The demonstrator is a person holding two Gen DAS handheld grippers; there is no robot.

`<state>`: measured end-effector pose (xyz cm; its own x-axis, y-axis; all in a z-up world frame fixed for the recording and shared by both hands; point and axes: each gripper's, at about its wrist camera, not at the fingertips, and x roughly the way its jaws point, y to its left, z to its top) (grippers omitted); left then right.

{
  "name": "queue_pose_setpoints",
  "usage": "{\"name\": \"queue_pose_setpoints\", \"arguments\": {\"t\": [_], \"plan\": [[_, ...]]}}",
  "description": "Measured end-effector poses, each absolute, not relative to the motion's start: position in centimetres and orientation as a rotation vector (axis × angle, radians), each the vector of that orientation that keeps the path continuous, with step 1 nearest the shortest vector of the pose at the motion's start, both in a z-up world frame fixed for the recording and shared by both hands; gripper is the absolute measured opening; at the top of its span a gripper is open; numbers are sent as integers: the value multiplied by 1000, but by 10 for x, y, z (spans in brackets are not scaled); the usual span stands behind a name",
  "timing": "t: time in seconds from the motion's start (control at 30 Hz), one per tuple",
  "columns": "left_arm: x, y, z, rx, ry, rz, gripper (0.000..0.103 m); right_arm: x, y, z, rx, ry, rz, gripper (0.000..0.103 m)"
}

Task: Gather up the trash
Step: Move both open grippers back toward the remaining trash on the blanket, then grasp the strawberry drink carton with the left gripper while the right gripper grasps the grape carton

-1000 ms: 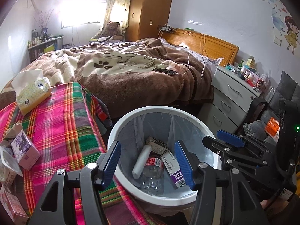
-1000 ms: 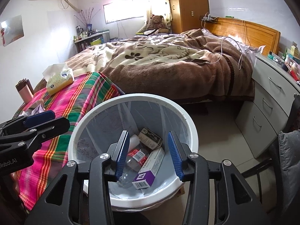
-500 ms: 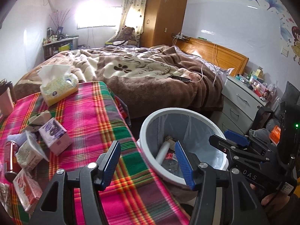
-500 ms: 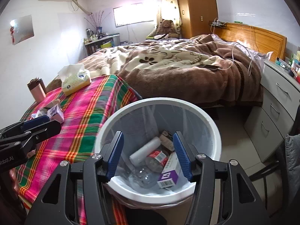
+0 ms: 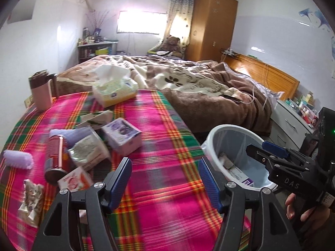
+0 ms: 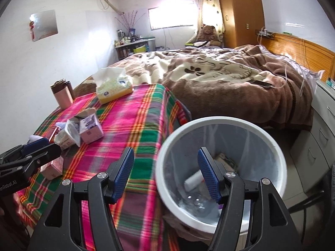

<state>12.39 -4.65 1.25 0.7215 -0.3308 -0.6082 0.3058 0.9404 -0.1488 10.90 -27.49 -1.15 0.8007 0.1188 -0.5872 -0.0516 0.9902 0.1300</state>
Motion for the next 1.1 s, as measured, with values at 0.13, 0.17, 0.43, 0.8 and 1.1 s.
{"name": "queue_pose_setpoints", "arguments": {"t": [0.13,0.17,0.43,0.8,1.1], "plan": [[123,-26,9,-19,675,-270,66,116,-257,-12,102,642,128,65],[123,-20,8,-26,679,-263,66,118,-251,-12,93,645,141,65],[125,23,-2,-84,709,-173,70,136,-222,-14,40,664,226,68],[136,46,-31,-115,790,-100,75,176,-185,-24,9,712,304,70],[150,49,-45,-129,826,-109,81,199,-165,-25,8,738,363,70]]}}
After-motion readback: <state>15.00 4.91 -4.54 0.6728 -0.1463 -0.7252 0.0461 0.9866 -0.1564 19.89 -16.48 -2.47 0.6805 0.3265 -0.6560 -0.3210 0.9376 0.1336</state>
